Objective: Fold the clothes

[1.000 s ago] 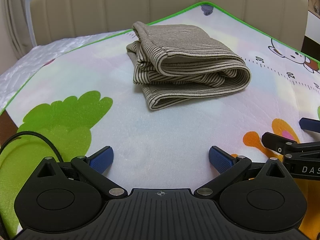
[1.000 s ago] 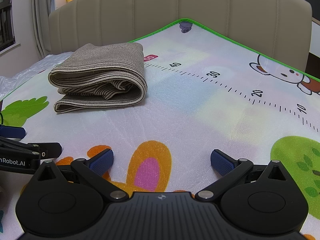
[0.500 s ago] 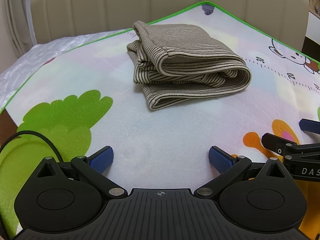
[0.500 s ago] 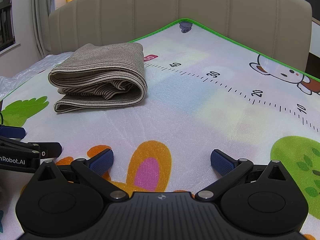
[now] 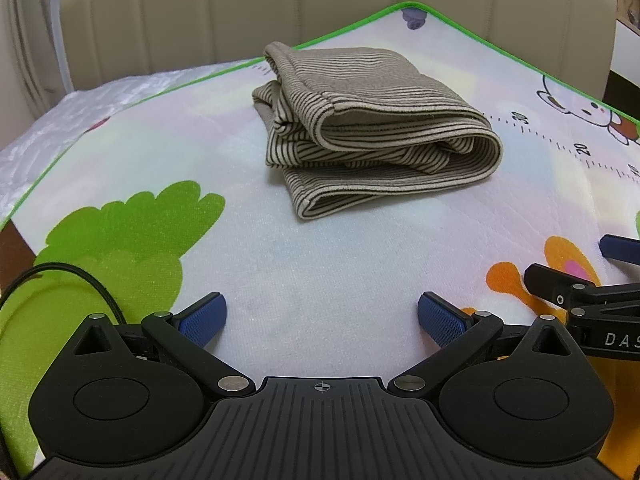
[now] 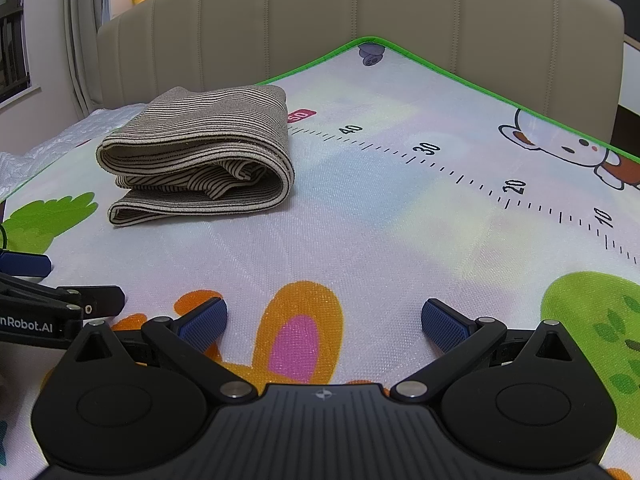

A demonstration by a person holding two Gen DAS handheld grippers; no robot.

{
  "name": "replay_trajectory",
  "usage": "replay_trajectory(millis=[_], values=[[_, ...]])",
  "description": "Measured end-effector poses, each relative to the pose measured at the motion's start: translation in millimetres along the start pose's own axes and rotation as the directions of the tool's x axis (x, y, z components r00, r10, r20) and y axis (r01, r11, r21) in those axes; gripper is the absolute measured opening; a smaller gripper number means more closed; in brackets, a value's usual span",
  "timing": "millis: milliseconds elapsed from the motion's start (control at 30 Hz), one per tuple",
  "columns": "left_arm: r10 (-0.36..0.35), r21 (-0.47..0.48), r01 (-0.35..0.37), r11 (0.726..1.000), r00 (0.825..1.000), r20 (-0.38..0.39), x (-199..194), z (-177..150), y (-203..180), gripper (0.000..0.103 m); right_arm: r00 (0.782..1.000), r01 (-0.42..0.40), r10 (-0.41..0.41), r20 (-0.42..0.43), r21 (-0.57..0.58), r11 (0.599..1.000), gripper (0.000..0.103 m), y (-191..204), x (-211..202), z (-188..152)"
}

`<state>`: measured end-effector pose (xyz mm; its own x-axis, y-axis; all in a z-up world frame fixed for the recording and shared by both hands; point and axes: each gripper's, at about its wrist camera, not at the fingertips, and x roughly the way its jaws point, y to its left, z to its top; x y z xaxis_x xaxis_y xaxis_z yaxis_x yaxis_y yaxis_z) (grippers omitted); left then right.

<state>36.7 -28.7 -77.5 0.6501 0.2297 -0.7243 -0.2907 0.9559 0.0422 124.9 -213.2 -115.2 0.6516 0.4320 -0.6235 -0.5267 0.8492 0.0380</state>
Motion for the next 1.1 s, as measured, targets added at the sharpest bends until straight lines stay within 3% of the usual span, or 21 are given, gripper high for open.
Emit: replay_trajectory(millis=[1100], values=[[0.0, -0.007, 0.0, 1.0, 1.0, -0.006, -0.6, 2.2, 0.0, 0.103, 1.0, 0.001, -0.001, 0.0, -0.001, 1.0, 0.103, 0.5, -0.4, -0.3]])
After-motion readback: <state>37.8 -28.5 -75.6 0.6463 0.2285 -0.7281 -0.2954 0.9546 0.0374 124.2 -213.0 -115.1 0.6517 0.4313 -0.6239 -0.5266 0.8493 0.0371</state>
